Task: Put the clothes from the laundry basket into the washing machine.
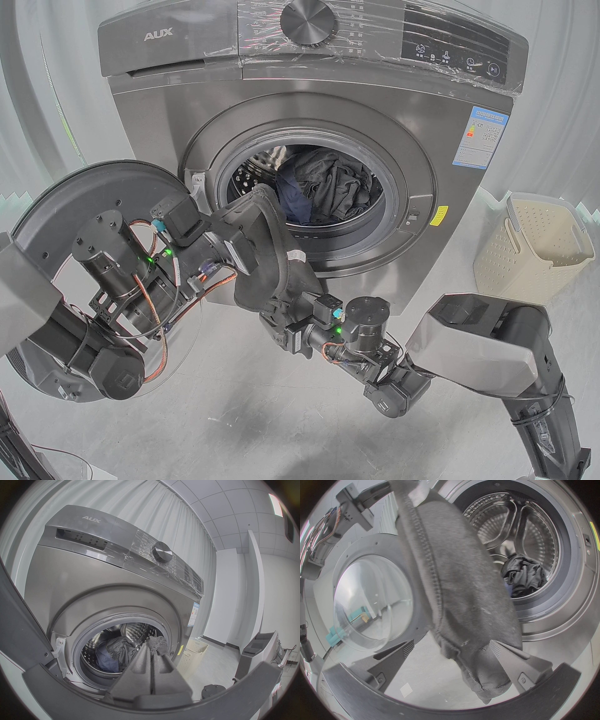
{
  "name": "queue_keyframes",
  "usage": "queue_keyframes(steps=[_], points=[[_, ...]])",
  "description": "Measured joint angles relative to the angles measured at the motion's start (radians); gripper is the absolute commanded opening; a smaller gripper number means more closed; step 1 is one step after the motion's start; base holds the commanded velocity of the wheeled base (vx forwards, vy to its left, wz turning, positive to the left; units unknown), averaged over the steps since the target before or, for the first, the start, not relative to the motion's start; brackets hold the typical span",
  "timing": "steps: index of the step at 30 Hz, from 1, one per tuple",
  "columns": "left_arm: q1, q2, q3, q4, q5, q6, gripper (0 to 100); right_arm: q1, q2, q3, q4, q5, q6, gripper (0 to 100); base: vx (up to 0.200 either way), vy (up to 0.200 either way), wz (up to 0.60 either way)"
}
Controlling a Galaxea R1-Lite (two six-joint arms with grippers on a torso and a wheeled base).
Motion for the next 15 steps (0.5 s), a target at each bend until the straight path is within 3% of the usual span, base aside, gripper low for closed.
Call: queue_keyframes(steps=[4,5,15], points=[[0.000,0.000,-0.001,0.000,0.000,0.000,0,-0.020,-0.001,-0.006,0.004,-0.002,0.000,100,0.000,0.000,0.00],[0.000,0.000,-0.001,0.000,0.000,0.001,0,-0.024,-0.001,-0.006,0.004,-0.002,0.000,0,0.000,0.000,0.00],[0.004,0.001,-0.001,0.000,0.000,0.001,0,-0.036,-0.033,0.023,0.001,-0.004,0.001,0,0.000,0.000,0.00]])
